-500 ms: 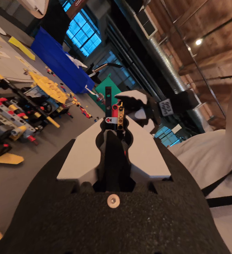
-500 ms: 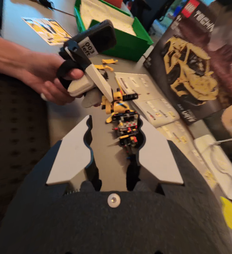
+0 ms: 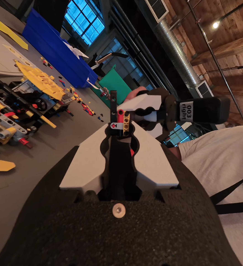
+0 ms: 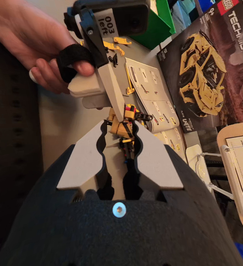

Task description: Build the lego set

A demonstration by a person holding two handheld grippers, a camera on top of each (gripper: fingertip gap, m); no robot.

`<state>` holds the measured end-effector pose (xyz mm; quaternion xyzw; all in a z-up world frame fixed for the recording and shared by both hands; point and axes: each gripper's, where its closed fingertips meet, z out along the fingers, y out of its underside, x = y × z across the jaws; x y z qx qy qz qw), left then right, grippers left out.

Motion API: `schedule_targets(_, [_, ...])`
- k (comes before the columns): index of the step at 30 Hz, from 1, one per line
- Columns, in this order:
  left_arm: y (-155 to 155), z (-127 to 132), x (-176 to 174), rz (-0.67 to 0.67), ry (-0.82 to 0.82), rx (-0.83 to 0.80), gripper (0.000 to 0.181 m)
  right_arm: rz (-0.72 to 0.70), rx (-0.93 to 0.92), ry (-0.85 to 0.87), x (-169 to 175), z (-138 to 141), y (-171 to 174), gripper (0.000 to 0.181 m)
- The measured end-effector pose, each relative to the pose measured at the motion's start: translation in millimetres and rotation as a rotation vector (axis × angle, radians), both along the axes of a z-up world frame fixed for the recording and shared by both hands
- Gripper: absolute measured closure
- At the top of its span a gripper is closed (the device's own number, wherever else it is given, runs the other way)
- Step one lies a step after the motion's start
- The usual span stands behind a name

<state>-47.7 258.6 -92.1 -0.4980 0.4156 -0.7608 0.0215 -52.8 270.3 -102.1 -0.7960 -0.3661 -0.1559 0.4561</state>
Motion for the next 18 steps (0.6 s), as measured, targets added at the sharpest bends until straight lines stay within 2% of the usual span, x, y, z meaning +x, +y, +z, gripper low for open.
schedule_targets(2, [-0.7,-2.4,0.3,-0.001,0.010,0.012,0.157,-0.001,-0.012,-0.027,0.7,-3.6,-0.5,0.148])
schedule_targets(7, [-1.9,-1.8,0.3,-0.012,0.008,0.002,0.157,0.031,-0.020,0.037,0.0,-2.8,-1.3,0.147])
schedule_targets(11, [4.4,0.6,1.2,0.017,-0.004,-0.005,0.158,0.025,0.042,0.031,1.3,3.5,1.2,0.141])
schedule_targets(15, [17.7,7.2,-0.3,0.034,-0.022,-0.124,0.158,-0.003,0.107,0.015,3.5,11.3,2.2,0.135])
schedule_targets(16, [23.8,14.1,-2.4,0.040,-0.053,-0.186,0.157,0.002,0.122,0.073,1.7,17.0,2.2,0.130])
schedule_targets(18, [36.6,27.4,-8.5,0.034,-0.114,-0.342,0.157,0.034,0.164,0.304,-4.5,34.8,2.2,0.126])
